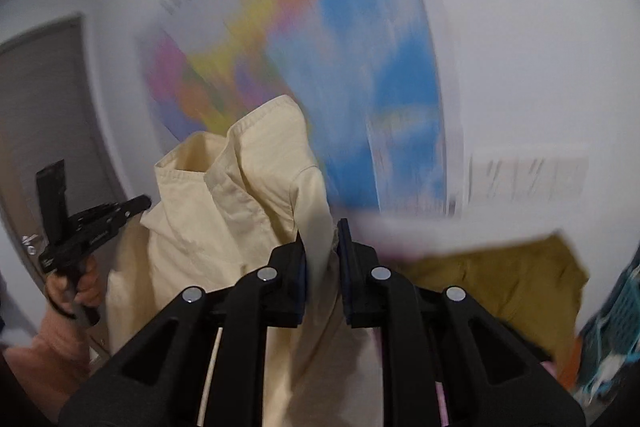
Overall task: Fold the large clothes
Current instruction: 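Lay the held cream jacket flat onto the pink bed with both tools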
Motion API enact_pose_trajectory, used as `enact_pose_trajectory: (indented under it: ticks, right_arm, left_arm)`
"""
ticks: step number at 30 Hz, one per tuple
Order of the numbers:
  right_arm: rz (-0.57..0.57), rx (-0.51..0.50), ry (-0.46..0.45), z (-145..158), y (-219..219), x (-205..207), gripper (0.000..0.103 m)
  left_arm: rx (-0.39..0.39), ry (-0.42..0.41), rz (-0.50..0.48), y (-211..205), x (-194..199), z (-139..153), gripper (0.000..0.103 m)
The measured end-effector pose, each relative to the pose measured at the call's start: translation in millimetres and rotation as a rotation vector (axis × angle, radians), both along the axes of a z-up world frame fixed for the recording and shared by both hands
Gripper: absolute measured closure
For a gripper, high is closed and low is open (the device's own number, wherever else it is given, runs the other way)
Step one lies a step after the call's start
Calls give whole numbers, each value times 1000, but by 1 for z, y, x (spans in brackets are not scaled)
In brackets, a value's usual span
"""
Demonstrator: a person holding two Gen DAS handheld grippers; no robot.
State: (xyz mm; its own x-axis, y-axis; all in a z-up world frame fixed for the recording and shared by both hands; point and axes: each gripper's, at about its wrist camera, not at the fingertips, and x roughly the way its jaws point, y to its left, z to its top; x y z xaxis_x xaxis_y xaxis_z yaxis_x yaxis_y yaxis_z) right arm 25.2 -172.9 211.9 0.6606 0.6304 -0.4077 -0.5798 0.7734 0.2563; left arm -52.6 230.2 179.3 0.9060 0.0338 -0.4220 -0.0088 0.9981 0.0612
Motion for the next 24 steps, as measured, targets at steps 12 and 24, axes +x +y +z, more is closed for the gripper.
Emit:
enact_pose_trajectory:
  ticks: [12,24]
  right_arm:
    - [-65,-116,456,-229,37,178,88]
    - [-22,-212,355,-195,63,165,88]
  left_arm:
    - [-240,596,-70,65,153,-225,76]
    - [78,773,-112,-23,160,-271,55]
